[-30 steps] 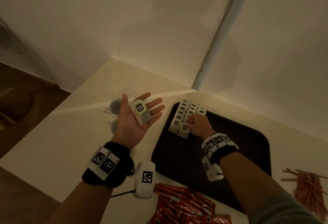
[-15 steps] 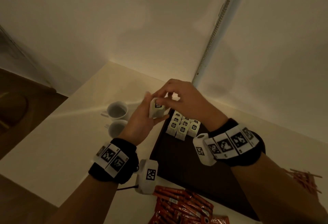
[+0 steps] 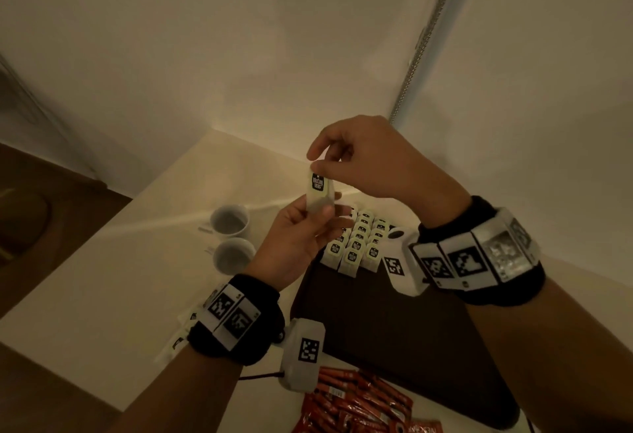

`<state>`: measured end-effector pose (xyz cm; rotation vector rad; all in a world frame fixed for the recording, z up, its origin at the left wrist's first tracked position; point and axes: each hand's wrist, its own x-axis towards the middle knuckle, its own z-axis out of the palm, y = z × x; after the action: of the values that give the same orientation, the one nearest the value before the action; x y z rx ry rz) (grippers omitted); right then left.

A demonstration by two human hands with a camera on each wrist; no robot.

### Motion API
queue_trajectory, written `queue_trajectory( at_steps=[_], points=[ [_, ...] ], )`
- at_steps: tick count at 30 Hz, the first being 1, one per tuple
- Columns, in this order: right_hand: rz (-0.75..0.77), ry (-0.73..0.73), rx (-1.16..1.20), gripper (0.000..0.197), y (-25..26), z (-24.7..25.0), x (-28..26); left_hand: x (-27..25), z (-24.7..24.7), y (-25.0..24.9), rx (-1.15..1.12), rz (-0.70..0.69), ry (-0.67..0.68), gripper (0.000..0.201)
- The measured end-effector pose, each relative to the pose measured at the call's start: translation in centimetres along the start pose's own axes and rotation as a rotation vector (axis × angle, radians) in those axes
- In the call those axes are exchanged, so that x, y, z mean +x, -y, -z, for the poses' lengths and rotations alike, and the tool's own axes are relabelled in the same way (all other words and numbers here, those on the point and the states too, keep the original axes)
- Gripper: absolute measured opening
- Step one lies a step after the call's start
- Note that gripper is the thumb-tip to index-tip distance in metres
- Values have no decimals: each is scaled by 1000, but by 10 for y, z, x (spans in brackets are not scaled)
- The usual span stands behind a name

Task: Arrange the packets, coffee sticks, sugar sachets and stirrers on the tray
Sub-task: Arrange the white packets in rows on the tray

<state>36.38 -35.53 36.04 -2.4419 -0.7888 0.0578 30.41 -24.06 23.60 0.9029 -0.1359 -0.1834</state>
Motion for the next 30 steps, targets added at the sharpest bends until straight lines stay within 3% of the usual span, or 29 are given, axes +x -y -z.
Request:
queue_trajectory(
  at_steps=[2,5,14,23,30],
  points=[
    [-34,3,4,13,-1,1,0,0,-1,0,-67,20,-21,30],
    [-79,9,49,14,-3,2,-1,-2,-3,-1,-106,40,-74,12],
    [-78,26,13,14,-5,4,-10,-2,-6,3,-121,17,-137,19],
    [-25,-118,88,8,-18,2,-22,2,-4,8,-34,-101,-184,18],
    [-8,-190,141,6,-26,-2,-27,3,-7,11,47,-58,-175,28]
  ],
)
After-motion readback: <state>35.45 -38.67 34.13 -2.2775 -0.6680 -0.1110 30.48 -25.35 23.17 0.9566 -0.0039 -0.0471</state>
